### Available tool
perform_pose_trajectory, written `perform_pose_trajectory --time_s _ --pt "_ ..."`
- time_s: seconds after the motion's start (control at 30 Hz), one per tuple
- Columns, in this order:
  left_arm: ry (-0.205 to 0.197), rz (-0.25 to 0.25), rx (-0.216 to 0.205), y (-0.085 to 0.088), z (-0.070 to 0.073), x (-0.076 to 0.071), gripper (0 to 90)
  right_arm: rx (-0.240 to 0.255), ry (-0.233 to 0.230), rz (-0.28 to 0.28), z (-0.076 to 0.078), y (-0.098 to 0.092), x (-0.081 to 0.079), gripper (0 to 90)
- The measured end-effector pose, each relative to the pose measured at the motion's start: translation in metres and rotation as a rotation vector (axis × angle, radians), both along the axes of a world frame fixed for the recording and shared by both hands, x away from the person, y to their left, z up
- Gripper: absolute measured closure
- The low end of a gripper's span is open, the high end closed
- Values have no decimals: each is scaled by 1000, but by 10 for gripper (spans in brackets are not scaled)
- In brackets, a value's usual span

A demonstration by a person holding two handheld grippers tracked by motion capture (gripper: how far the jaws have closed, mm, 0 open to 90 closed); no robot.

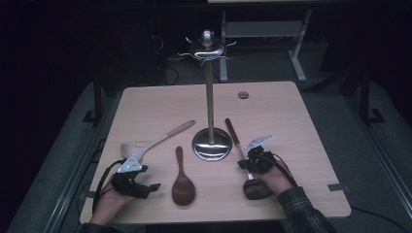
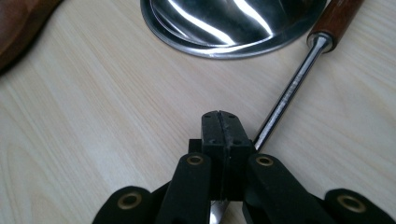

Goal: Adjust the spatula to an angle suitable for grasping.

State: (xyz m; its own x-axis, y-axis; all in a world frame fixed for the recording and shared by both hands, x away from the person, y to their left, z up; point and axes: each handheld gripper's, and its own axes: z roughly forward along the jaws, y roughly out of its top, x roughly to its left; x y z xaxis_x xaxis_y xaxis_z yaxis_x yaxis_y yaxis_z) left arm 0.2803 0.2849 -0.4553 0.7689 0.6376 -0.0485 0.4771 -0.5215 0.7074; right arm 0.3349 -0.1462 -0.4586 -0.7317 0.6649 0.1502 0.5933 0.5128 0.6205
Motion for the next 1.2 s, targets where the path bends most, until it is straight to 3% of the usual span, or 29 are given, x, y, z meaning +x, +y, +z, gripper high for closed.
perform_pose_trajectory --time_s 0.5,0.83,1.2 --pt "1 5 -3 1 0 0 132 -37 1 -67 0 -31 -2 899" --pt "-1 8 -7 4 0 1 132 -67 -1 -114 0 -50 6 899" --pt "-3 4 -2 2 0 1 132 -67 -2 -159 1 -71 14 899"
